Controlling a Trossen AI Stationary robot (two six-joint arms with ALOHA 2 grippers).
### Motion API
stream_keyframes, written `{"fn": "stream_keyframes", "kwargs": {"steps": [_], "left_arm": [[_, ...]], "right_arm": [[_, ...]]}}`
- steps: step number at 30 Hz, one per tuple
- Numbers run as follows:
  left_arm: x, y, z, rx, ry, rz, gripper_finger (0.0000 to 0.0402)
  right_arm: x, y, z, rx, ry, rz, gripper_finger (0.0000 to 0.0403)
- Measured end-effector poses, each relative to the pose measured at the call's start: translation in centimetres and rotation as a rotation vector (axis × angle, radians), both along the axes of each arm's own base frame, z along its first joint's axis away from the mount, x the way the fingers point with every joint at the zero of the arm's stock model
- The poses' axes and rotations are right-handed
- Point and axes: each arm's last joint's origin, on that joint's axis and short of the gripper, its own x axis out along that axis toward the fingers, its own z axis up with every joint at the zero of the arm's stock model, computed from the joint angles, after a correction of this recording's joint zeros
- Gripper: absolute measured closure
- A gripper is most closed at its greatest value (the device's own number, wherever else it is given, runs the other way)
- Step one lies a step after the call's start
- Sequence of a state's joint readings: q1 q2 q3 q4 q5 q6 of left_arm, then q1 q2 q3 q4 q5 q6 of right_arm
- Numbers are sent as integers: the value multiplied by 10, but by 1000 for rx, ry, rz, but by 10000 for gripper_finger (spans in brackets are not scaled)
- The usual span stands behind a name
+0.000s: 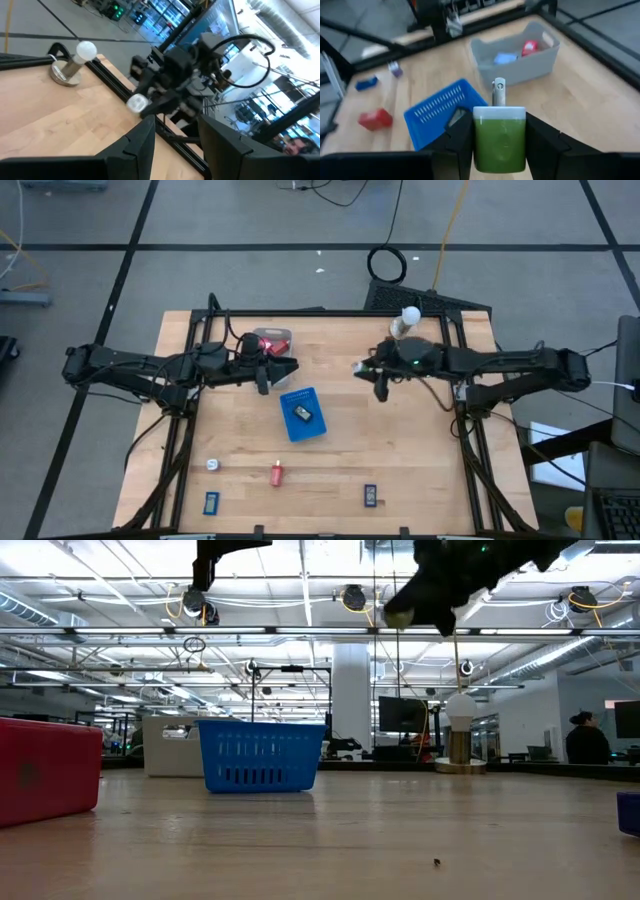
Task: Pick & Place Office items
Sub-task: Put the green charger adapter into the gray bin
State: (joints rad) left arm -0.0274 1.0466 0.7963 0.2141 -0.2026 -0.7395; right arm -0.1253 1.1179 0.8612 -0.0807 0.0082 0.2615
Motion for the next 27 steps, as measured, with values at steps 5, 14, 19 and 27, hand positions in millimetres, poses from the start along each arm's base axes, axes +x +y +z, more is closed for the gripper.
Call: {"fn": "stream_keyframes", "kwargs": {"steps": [5,14,19,27], "left_arm": [[0,0,3,6,-28,5,249],[0,5,10,-50,-119,27,249],[0,12,10,-189,-141,15,249],[-1,26,10,-478,-181,-33,237]], "right_arm": [[-15,1,18,-5,-89,-26,278],[-20,4,44,-28,-312,-11,278],[-19,4,50,-45,-376,-8,278],[-19,4,56,-117,-429,8,278]]}}
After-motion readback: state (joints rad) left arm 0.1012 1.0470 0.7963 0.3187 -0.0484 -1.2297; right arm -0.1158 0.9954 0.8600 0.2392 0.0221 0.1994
